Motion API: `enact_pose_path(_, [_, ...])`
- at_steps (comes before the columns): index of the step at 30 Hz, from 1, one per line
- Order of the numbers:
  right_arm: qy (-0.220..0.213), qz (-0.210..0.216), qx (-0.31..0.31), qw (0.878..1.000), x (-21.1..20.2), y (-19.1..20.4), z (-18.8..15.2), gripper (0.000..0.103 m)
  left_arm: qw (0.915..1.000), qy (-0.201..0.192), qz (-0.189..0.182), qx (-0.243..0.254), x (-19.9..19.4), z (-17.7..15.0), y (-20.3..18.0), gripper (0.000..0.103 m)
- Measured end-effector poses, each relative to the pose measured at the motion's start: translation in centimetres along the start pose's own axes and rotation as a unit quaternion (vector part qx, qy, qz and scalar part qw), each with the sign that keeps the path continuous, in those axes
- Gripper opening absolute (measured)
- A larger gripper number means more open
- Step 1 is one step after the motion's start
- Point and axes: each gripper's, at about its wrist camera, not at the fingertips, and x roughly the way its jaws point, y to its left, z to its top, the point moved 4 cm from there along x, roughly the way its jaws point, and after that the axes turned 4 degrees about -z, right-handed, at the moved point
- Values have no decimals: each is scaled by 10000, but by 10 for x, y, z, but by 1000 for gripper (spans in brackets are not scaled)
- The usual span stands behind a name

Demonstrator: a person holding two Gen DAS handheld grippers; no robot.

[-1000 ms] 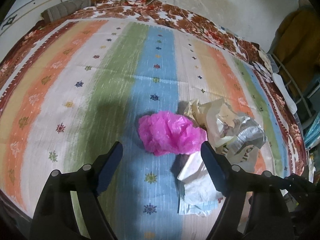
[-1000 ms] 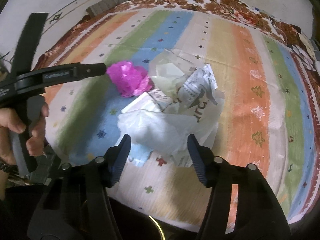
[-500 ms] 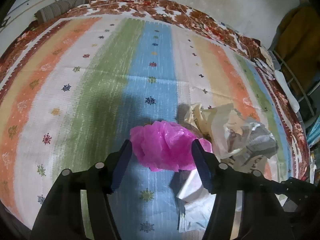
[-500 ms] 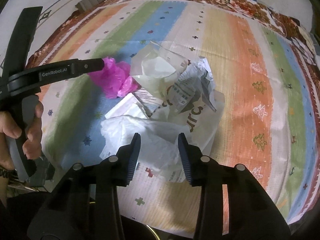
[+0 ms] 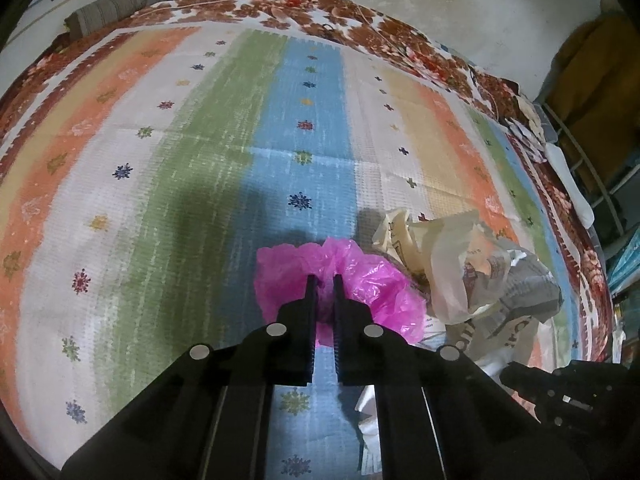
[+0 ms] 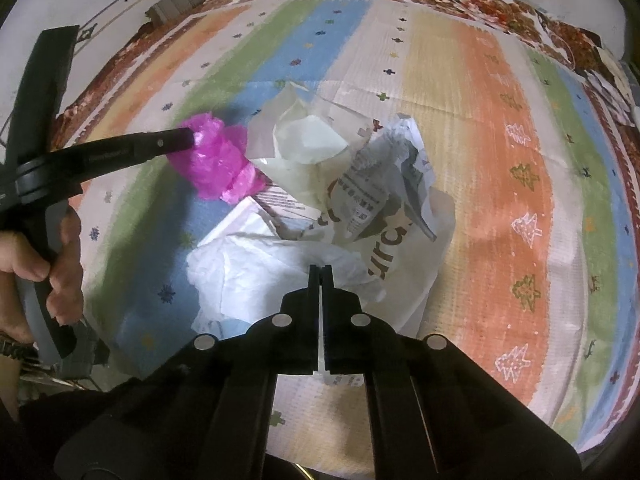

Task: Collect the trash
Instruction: 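Close the left tool on the pink plastic bag, then lift the pink bag with the left tool and carry it over the bin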

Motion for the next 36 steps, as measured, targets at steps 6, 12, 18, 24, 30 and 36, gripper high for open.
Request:
enact_pose_path(6, [-141, 83, -89, 9998, -20, 12, 0, 0, 9999, -94, 2, -74, -21, 1, 0, 5])
enact_pose_path(12, [-318, 99, -241, 9992, -49, 23, -8, 0, 9997, -149, 102, -154, -48, -6, 6, 5])
enact_pose_path(18, [-415, 22, -292, 9987, -75, 22, -23, 0, 9996, -152, 124, -204, -73, -16, 3, 5])
enact_pose_path(24, [-616, 93, -154, 9979, -103, 16, -36, 0, 9997, -197, -16, -125, -96, -28, -13, 5])
enact_pose_path(30, [-781, 142, -135, 9968, -126, 20, -54, 0, 9996, -184, 137, 157, -112, -46, -30, 5])
enact_pose_path(36, [-911, 166, -90, 9957, -144, 22, -67, 0, 9996, -251, -6, 136, -135, -60, -41, 4])
